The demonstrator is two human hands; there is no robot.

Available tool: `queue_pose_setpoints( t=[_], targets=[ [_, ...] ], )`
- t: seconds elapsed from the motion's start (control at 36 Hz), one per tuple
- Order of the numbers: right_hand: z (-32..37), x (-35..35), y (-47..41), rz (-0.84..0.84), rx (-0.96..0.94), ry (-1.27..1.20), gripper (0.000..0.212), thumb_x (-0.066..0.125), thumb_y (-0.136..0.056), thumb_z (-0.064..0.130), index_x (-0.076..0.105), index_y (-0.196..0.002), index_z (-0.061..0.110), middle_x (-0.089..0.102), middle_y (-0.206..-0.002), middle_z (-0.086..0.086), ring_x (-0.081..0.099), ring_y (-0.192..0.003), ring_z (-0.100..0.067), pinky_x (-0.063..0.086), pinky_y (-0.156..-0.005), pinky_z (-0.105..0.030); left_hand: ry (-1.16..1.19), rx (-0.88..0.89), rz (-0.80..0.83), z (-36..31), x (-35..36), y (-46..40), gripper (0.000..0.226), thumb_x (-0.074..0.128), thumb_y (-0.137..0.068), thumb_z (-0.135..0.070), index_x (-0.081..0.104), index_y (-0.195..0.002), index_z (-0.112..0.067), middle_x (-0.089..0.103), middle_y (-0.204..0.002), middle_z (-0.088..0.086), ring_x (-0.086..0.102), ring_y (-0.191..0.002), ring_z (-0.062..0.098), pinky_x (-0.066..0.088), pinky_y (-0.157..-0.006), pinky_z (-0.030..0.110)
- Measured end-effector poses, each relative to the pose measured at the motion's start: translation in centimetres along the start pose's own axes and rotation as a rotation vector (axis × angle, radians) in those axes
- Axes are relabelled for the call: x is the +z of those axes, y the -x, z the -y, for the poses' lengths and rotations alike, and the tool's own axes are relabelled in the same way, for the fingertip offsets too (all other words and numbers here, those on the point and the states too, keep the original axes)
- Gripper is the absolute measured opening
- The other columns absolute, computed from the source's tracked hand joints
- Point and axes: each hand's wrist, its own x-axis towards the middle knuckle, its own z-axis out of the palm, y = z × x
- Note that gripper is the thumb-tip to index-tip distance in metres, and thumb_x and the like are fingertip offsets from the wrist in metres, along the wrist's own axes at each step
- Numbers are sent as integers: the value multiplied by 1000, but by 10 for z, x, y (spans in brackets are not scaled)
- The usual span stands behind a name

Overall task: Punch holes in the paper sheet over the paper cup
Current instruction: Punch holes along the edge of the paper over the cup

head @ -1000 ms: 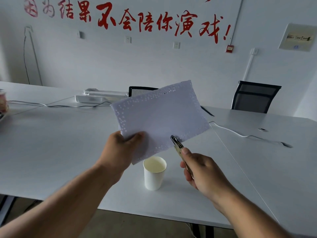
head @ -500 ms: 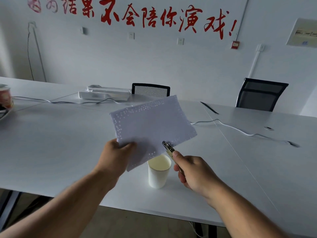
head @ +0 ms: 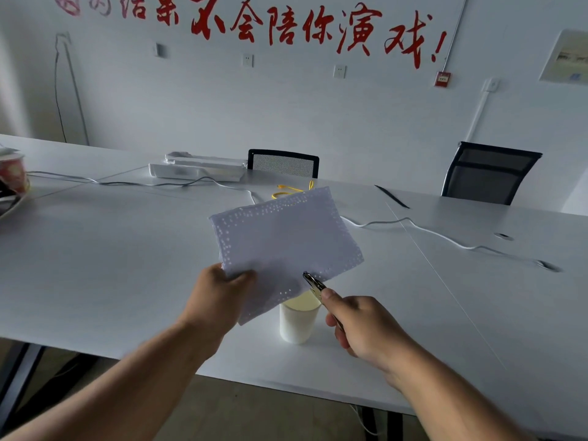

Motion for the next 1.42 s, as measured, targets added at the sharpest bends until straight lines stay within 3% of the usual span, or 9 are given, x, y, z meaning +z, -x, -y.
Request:
queue_pose_setpoints(
  t=[0.11,0.28,0.44,0.67,0.92,1.11,1.22,1.33,1.42],
  targets=[
    [0,-1,2,16,10,-6,56,53,-91,65,68,-72,14,56,-50,2,50,-56,-20,41,-64,-32,-7,-8,2,4,-2,0,34,62,-76,-25,74,-93,2,70,-78,6,61,-74,22,49,-72,36],
    [3,-4,9,45,46,-71,62,49,-96,61,71,-99,3,68,-65,-3,53,-57,-21,32,-47,-25,16,0,-12,2,0,2,36,62,-74,-25,72,-91,4,68,-78,5,60,-74,22,47,-71,36],
    [4,-4,11,5,51,-76,61,50,-97,59,70,-98,1,64,-64,-4,49,-54,-20,34,-44,-20,10,-6,-3,2,0,1,24,62,-74,-24,74,-89,-10,69,-77,4,60,-73,21,48,-71,36],
    [2,-1,12,15,32,-92,59,51,-96,59,71,-89,5,62,-59,-1,46,-45,-16,35,-49,-25,20,-2,-6,-1,2,4,34,60,-76,-24,70,-91,5,64,-75,4,55,-73,20,44,-69,35],
    [-1,2,8,4,32,-109,60,55,-93,60,72,-83,3,60,-53,2,53,-58,-19,39,-62,-33,-1,-10,-5,3,3,2,35,61,-78,-26,72,-95,2,66,-77,2,56,-73,19,45,-69,35],
    [-1,2,10,-2,13,-61,51,54,-95,58,67,-72,14,52,-47,4,46,-50,-16,37,-61,-31,-18,-3,3,4,6,3,34,61,-77,-26,74,-92,1,68,-76,0,59,-72,20,47,-70,33],
    [-1,0,9,-1,18,-70,53,55,-93,60,71,-76,12,56,-50,3,49,-51,-16,39,-60,-31,-25,3,12,4,5,3,36,62,-77,-30,74,-93,0,66,-76,-1,57,-73,19,46,-70,34],
    [2,-4,13,32,56,-106,58,50,-95,61,73,-92,7,66,-64,-3,50,-49,-17,35,-45,-21,-39,17,-3,2,6,4,37,60,-76,-30,68,-88,3,59,-72,-2,49,-70,18,40,-67,34],
    [2,-6,15,23,62,-116,61,48,-97,60,72,-96,4,66,-65,-5,49,-50,-20,33,-44,-22,-44,29,-5,1,6,5,36,59,-76,-29,70,-90,2,61,-74,-3,52,-70,18,43,-67,34]
  ],
)
